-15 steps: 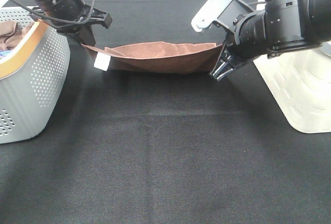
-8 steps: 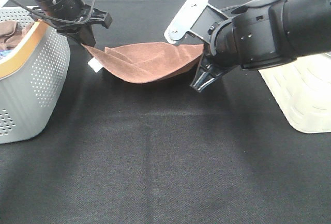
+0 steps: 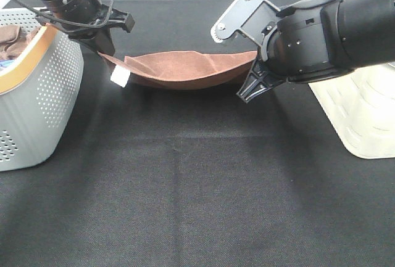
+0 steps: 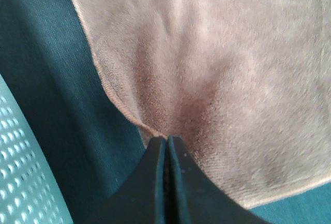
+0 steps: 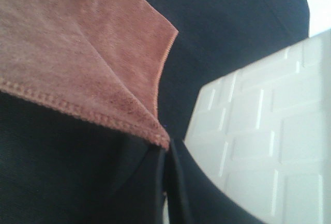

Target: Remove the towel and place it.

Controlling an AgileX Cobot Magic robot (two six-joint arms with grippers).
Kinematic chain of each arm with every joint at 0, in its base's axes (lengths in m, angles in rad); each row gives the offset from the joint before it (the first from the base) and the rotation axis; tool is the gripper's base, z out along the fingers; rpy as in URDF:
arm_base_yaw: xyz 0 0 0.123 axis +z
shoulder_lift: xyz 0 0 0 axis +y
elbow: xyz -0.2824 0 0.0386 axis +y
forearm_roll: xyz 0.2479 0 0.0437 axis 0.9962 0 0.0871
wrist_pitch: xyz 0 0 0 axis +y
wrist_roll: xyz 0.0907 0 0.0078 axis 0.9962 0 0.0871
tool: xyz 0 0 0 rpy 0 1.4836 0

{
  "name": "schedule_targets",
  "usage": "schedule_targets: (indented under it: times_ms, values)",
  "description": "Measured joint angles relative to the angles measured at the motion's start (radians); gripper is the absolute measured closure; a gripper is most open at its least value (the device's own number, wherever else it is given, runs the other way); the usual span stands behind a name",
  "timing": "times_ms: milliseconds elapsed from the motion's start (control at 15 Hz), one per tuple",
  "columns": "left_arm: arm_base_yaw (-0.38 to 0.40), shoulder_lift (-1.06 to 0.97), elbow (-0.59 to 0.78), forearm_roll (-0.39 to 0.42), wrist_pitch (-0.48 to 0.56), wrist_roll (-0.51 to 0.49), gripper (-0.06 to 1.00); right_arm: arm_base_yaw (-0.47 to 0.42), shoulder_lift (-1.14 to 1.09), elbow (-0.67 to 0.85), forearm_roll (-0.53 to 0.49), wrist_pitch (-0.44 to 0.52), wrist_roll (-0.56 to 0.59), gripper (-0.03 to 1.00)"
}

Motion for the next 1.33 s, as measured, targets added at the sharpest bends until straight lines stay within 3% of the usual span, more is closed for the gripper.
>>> schedule_targets:
  times_ms: [333, 600, 867, 1067, 1333]
  values:
    - [0.000, 0.000, 0.000, 0.000, 0.004, 0.000, 0.94, 0.013, 0.000, 0.000, 0.001, -0.068, 0.000, 0.97]
    - [0.000, 0.000, 0.000, 0.000, 0.008, 0.000, 0.94, 0.024, 0.000, 0.000, 0.001, -0.047, 0.004, 0.97]
    - [0.000, 0.000, 0.000, 0.000, 0.011, 0.000, 0.94, 0.024, 0.000, 0.000, 0.001, 0.017, 0.127, 0.97]
    - [0.000, 0.000, 0.000, 0.000, 0.011, 0.000, 0.94, 0.024, -0.005, 0.000, 0.000, 0.180, 0.247, 0.97]
    - [0.000, 0.000, 0.000, 0.000, 0.012, 0.000, 0.94, 0.024, -0.035, 0.001, -0.001, 0.691, 0.301, 0.97]
